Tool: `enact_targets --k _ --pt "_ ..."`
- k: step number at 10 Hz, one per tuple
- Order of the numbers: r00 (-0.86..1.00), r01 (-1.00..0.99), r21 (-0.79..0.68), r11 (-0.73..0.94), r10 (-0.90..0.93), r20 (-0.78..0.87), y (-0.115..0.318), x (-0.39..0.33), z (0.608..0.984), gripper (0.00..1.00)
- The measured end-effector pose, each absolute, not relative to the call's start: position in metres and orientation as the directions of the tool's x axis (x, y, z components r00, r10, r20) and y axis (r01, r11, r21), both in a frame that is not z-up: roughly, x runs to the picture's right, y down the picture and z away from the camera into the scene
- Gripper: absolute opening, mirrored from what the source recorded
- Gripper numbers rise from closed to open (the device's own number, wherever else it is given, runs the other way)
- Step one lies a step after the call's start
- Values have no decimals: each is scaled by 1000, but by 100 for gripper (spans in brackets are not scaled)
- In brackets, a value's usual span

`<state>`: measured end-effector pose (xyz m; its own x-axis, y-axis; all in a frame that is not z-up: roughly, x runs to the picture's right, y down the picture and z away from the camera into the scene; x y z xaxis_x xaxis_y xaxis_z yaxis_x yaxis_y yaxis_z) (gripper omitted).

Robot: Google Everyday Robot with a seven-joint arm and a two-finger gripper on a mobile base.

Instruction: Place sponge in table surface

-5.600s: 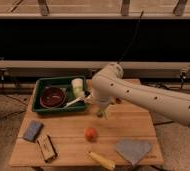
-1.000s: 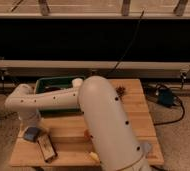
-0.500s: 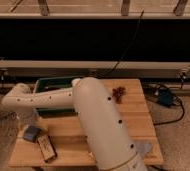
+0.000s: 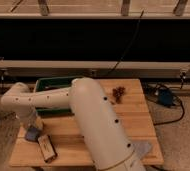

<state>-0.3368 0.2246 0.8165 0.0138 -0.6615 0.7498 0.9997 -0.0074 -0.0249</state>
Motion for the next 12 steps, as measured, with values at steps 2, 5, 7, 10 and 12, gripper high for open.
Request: enact_targets --k 2,5,7,10,12 --pt "5 1000 -10 -4 -661 750 220 -332 806 6" --pt "-3 999 28 27 -664 748 199 -320 771 0" --pt "1 997 53 60 -672 741 171 -302 742 0" --pt "35 992 58 109 -697 716 126 -257 719 0" --pt "70 989 45 142 -710 701 106 -234 726 0"
